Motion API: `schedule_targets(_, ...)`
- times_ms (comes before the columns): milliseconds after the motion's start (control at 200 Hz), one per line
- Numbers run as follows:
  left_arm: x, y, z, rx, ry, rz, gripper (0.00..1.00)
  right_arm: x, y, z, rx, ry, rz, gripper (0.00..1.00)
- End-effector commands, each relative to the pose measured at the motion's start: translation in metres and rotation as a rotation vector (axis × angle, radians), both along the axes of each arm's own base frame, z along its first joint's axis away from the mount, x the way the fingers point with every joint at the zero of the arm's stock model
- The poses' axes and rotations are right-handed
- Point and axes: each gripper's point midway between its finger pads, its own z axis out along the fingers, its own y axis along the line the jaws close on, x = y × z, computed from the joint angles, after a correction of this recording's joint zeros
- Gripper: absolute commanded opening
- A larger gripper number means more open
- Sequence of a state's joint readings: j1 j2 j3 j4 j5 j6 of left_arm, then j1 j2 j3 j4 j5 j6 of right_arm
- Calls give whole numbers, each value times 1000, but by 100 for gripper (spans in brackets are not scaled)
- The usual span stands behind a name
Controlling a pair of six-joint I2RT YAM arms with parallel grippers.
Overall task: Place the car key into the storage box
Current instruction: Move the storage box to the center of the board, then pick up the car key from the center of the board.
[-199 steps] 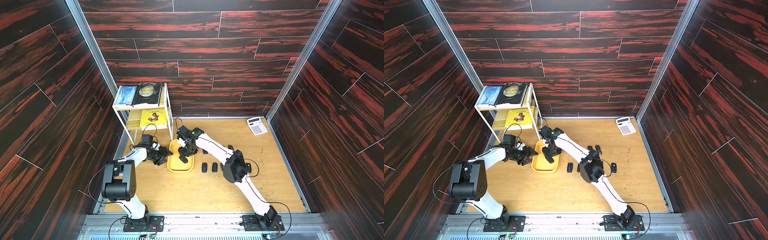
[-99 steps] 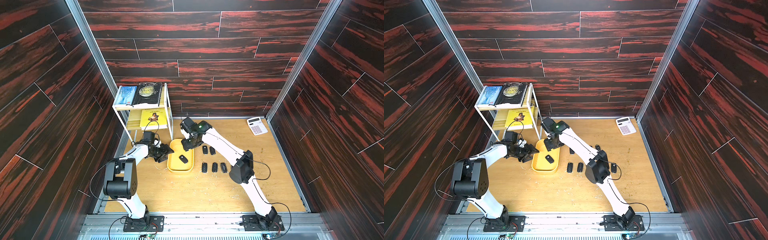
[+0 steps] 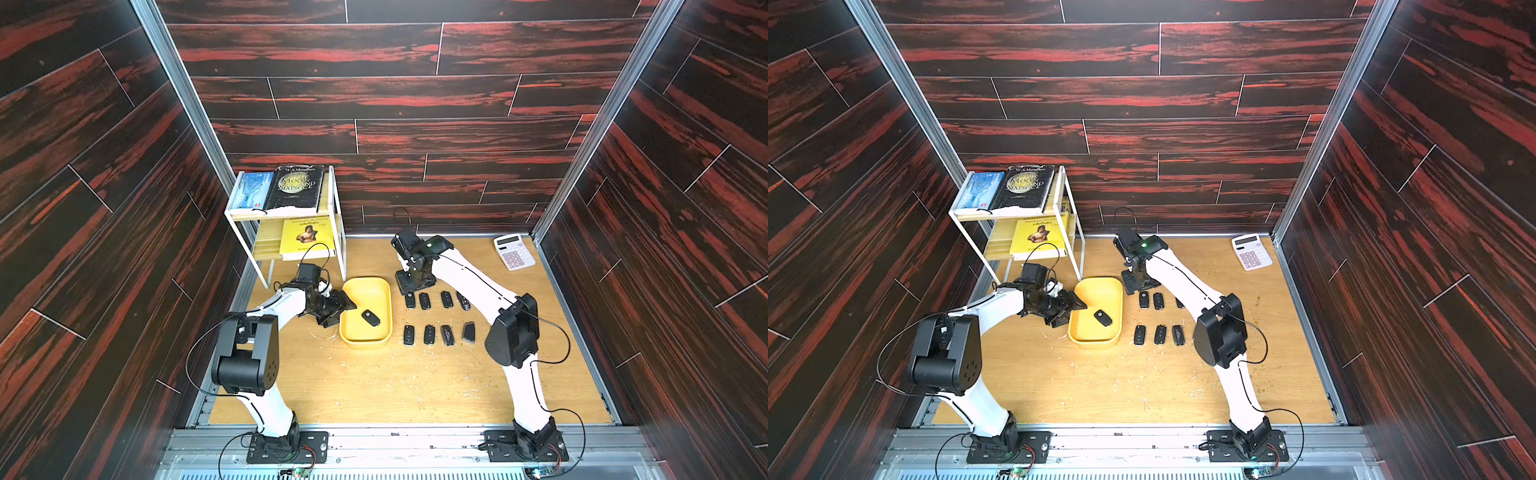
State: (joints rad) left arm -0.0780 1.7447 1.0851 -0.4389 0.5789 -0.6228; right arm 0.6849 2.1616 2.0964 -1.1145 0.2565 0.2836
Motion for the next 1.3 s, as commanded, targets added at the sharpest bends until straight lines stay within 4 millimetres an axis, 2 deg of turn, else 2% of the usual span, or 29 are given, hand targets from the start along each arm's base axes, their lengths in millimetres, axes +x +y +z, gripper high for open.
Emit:
schedule_targets(0, 0, 16, 23, 106, -60, 17, 76, 9, -21, 8, 11, -46, -79, 62)
schedule_targets(105, -1, 35, 43, 214, -115, 46, 87, 13, -54, -2, 4, -46, -152, 62)
schedule_targets(125, -8, 39, 45, 238, -99, 49, 90, 13, -59, -3, 11, -46, -162, 62)
schedule_targets(180, -10, 47, 60, 292, -136, 60, 99, 13, -76, -10, 14, -35, -193, 62)
schedule_targets(276, -10, 55, 87, 336, -223, 86, 100, 10, -96, -18, -6, -23, -233, 62)
schedule_targets(351, -8, 45, 110, 275, -297, 86, 100, 6, -110, -24, -35, -17, -263, 62)
schedule_targets(446, -11, 28, 123, 184, -321, 67, 100, 0, -127, -32, -62, -6, -307, 62)
schedule_targets(471, -6, 24, 130, 163, -351, 69, 100, -2, -131, -35, -67, 0, -318, 62)
schedule_targets(701, -7, 3, 143, 156, -402, 13, 100, -29, -178, -54, -68, 41, -439, 62)
schedule_targets(927, -3, -14, 146, 118, -402, -21, 100, -52, -214, -56, -109, 36, -509, 62)
schedule_targets(1032, -4, -21, 146, 109, -412, -53, 100, -62, -227, -57, -95, 49, -538, 62)
schedule_targets(1298, -4, -28, 151, 92, -443, -80, 100, -87, -257, -80, -118, 105, -607, 61)
